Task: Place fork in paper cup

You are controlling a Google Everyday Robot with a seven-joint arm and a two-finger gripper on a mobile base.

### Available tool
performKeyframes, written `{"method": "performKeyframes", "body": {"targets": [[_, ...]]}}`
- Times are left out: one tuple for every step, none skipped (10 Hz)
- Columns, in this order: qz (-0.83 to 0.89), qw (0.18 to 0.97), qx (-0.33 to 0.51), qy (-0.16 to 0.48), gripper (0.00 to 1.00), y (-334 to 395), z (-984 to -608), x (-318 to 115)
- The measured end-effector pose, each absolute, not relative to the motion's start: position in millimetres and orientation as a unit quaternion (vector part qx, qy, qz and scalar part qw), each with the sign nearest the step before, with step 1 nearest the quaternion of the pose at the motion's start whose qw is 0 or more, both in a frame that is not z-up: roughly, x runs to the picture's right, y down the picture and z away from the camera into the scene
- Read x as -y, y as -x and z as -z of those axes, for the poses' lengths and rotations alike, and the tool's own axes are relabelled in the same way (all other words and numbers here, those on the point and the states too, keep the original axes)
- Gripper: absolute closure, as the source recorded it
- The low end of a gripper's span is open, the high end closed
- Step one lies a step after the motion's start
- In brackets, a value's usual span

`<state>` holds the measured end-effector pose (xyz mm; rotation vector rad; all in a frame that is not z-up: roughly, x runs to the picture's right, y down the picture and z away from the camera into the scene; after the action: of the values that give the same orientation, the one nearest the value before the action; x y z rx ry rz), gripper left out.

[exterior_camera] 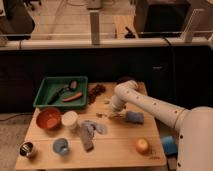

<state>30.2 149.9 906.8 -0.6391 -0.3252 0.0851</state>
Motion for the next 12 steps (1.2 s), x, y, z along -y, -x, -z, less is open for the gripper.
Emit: {"method": "performKeyframes", "body": {"targets": [[-0.04,0.935,0.16,0.313,0.8,-30.0,-906.9,-150.0],[-0.039,0.935,0.161,0.312,0.92,-29.8,-906.6,-149.8],[-0.038,0.935,0.163,0.312,0.98,-29.3,-906.2,-149.6],[-0.037,0.935,0.167,0.312,1.0,-27.5,-904.7,-148.0],[-0.037,0.934,0.172,0.311,1.0,-26.4,-901.8,-145.1],[-0.037,0.932,0.179,0.312,1.0,-25.6,-897.8,-142.1],[-0.037,0.93,0.19,0.313,1.0,-22.8,-892.7,-138.1],[-0.038,0.925,0.211,0.314,1.0,-18.4,-884.6,-131.3],[-0.041,0.918,0.234,0.317,1.0,-14.3,-877.8,-126.6],[-0.044,0.912,0.255,0.318,1.0,-10.8,-871.5,-121.2],[-0.048,0.902,0.284,0.321,1.0,-6.5,-864.8,-117.4],[-0.045,0.893,0.31,0.323,1.0,2.2,-856.6,-112.6]]}}
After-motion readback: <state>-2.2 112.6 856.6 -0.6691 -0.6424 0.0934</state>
